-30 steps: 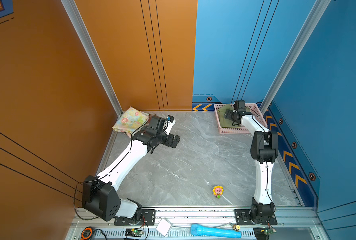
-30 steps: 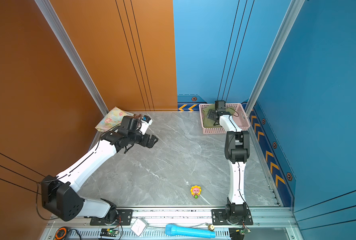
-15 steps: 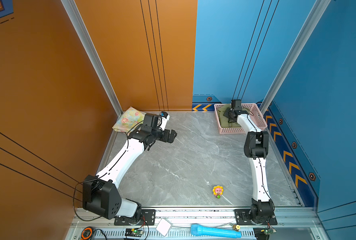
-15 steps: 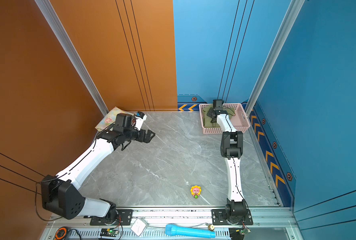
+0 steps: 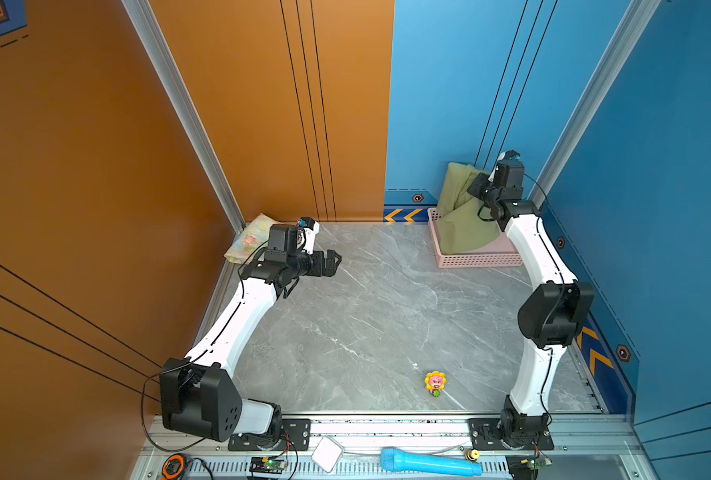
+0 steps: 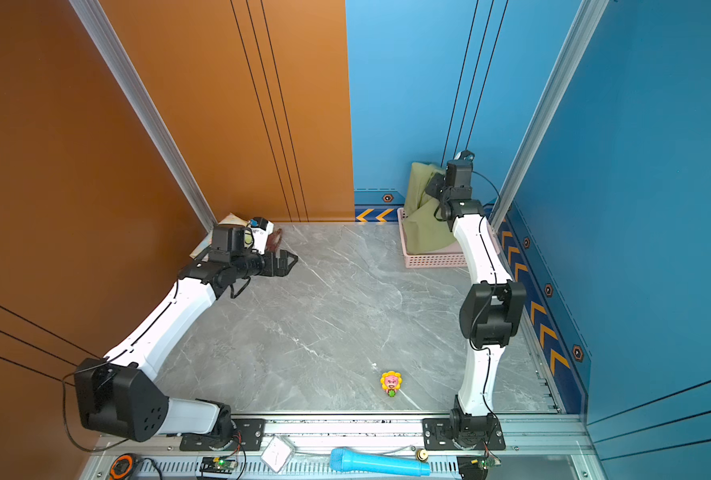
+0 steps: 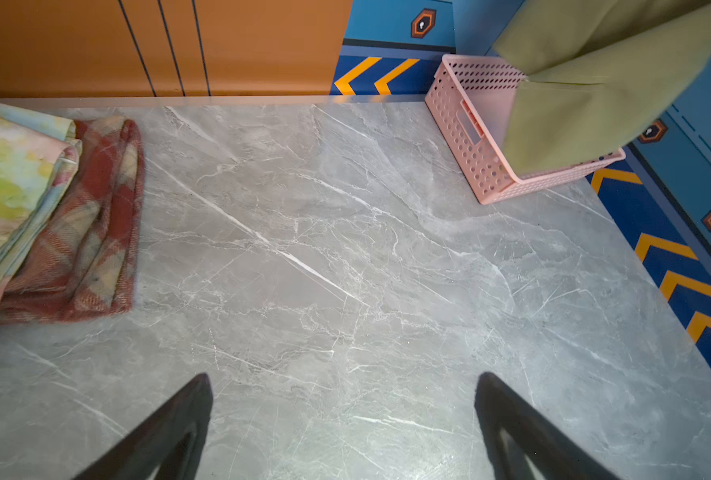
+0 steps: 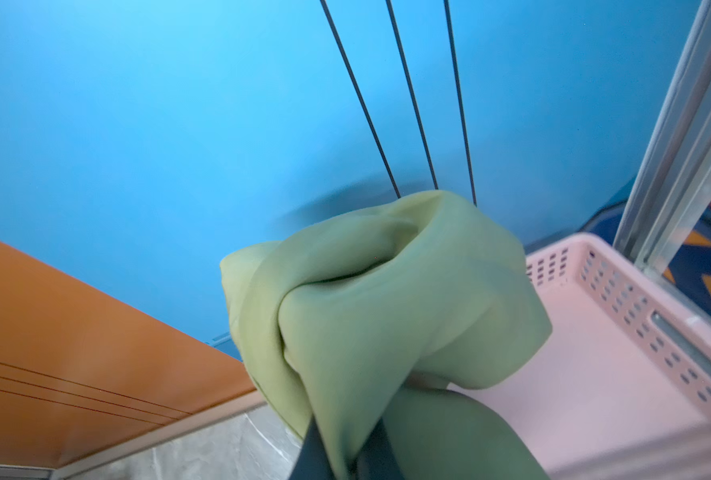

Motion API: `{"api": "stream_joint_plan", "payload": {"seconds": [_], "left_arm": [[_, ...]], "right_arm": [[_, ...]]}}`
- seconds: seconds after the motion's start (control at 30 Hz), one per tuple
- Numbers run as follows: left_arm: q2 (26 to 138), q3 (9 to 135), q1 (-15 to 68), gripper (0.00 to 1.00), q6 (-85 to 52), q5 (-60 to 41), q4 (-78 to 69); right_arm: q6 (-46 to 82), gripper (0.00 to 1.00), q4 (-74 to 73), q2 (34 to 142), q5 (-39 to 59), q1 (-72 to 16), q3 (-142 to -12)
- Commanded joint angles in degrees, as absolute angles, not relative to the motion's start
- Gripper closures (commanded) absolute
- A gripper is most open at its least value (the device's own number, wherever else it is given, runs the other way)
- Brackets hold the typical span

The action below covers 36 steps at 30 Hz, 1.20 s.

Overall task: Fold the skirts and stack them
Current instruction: 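Lift the olive skirt out of the basket and drop it on the table centre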

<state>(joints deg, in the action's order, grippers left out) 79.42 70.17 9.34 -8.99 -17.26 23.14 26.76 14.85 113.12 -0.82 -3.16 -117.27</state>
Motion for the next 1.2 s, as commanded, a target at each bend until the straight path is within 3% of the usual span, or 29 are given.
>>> {"api": "stream_joint_plan", "payload": {"seconds": [0.0, 0.37, 0.6, 0.73, 0.77, 0.87, 1.17], "left_arm": [[77.5, 69.0, 5.7, 0.00, -12.8, -20.5, 20.0], [79.6, 68.3, -4.2, 0.02, -18.7, -25.7, 16.2], [78.5, 67.4, -8.1, 0.02, -19.7, -25.7, 15.0], [77.4, 66.8, -8.0, 0.02, -19.2, -24.1, 15.0], [77.3, 66.7, -7.6, 0.02, -19.0, -23.8, 15.0], [77.7, 66.6, -6.1, 0.02, -19.0, -22.7, 15.1], [77.9, 67.2, -2.2, 0.01, -17.7, -18.7, 17.6]], "right_arm": [[22.9, 1.00, 10.9, 105.8, -2.3, -7.2, -113.0], [19.3, 1.00, 14.4, 97.8, -1.5, -27.8, -108.4], [20.5, 0.98, 14.3, 98.2, 1.2, -32.0, -96.3], [21.1, 0.29, 14.0, 96.4, -0.2, -32.3, -83.3], [21.7, 0.21, 14.3, 95.6, -0.5, -32.2, -81.1], [21.3, 0.15, 15.7, 95.0, -3.5, -34.2, -78.9], [19.4, 0.17, 24.8, 108.0, -10.4, -43.2, -90.1]]}}
